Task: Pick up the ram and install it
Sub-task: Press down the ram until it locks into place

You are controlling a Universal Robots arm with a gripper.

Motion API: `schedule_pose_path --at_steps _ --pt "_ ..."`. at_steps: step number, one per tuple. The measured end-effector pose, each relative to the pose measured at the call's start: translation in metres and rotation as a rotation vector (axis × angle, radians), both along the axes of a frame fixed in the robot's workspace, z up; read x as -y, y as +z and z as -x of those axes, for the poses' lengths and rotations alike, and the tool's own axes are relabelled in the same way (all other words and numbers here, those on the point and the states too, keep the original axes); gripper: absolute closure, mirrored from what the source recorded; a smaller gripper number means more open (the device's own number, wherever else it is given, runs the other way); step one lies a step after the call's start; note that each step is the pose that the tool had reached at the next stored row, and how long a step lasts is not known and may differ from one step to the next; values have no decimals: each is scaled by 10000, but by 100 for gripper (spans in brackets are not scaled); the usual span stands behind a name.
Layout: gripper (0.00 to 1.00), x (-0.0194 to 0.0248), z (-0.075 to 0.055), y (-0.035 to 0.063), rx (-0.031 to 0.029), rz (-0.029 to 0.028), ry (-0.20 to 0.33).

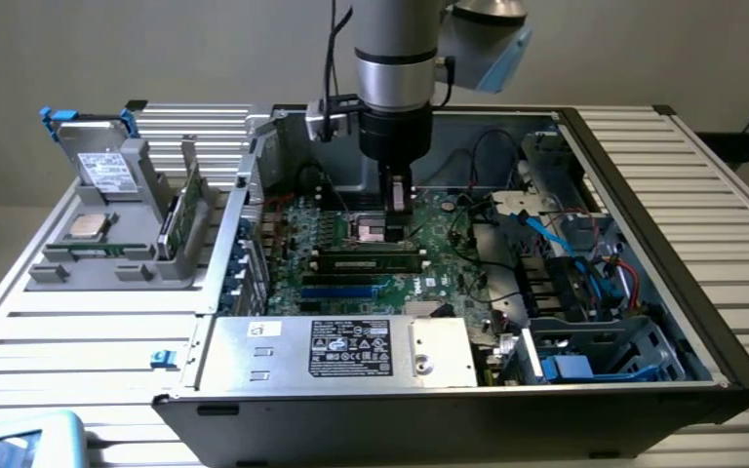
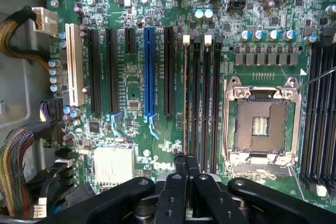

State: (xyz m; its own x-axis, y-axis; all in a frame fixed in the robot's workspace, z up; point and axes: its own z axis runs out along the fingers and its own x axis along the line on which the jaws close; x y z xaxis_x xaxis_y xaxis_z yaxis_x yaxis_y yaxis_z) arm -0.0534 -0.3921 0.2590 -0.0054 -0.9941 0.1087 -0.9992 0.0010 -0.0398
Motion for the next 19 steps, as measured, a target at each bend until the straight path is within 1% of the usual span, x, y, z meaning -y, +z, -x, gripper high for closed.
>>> schedule_pose_path --at_steps 1,2,3,6,10,14,15,16,18,19 --pt "89 0 -19 -3 -160 1 0" --pt "89 0 -38 -11 -235 1 1" --pt "89 0 -52 -24 -247 0 -1" --pt "89 2 -69 -78 -247 0 -42" --pt "89 30 -82 -147 -248 1 -72" --pt "89 57 -84 -158 -249 -1 -73" --pt "89 62 -85 -159 -250 -13 -73" --pt "89 62 -87 -167 -249 -58 -73" --pt "89 62 -89 -184 -249 -204 -77" --pt "89 62 -89 -193 -250 -263 -84"
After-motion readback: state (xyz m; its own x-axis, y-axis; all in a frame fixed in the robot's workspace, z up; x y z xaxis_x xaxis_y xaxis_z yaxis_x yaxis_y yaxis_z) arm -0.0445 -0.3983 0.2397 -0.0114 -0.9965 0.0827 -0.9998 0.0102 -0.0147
